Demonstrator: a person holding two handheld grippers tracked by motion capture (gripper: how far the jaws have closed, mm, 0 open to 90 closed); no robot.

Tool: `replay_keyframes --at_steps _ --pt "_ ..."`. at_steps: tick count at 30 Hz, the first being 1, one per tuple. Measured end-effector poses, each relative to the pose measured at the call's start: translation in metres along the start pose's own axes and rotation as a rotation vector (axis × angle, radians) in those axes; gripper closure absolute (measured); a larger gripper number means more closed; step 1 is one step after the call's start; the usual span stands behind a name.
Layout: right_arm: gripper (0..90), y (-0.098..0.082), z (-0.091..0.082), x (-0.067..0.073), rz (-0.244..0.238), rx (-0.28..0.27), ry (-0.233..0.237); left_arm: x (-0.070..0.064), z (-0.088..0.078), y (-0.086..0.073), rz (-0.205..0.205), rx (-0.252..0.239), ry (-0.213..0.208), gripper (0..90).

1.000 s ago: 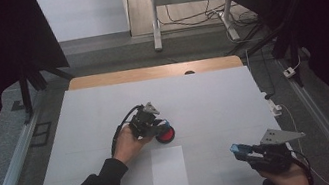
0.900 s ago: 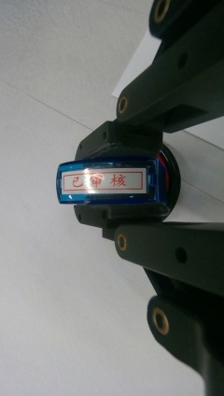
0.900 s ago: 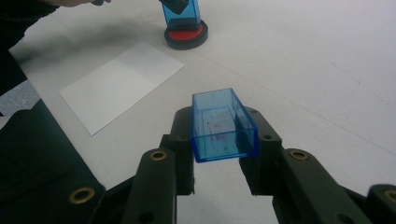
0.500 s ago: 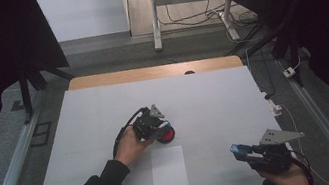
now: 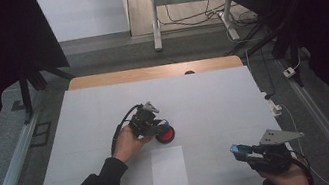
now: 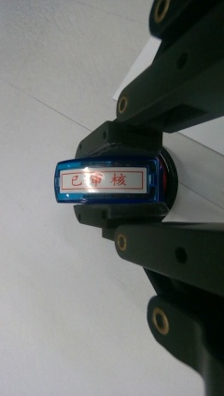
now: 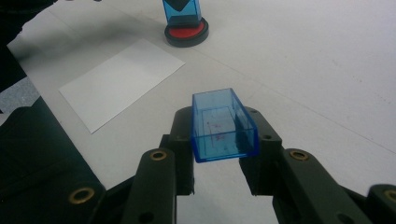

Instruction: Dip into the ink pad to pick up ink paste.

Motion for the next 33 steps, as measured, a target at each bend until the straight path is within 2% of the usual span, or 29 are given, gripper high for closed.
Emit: replay_keyframes --at_steps 8,14,20,25,28,33 --pt "68.7 0.000 0.000 0.000 -0.001 0.007 -0.002 -0.006 -0.001 -0.001 0.031 -0.006 0.042 70.6" --pt "68.7 0.000 0.000 0.000 -0.003 0.012 -0.002 -0.016 -0.001 0.000 0.091 -0.007 0.114 70.6" --pt "68.7 0.000 0.000 0.000 -0.004 0.011 -0.002 -0.009 -0.001 -0.002 0.028 -0.029 0.065 70.5" --pt "68.7 0.000 0.000 0.000 -0.002 0.004 0.003 -0.004 -0.002 -0.002 0.004 -0.028 0.037 70.4" --pt "68.7 0.000 0.000 0.000 -0.001 0.002 0.002 -0.003 -0.006 -0.001 -0.011 -0.044 0.020 70.3" --pt "68.6 0.000 0.000 0.000 -0.001 0.000 0.004 -0.005 -0.018 0.005 -0.013 -0.075 0.014 70.3"
Point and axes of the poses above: each handheld gripper's, and its own axes: z roughly forward along the jaws, y roughly out of its top, x roughly to its left, the point moved 4 cm from there along z, roughly forward along the jaws, and after that the axes turned 9 degrees about y, right-handed, at the moved point
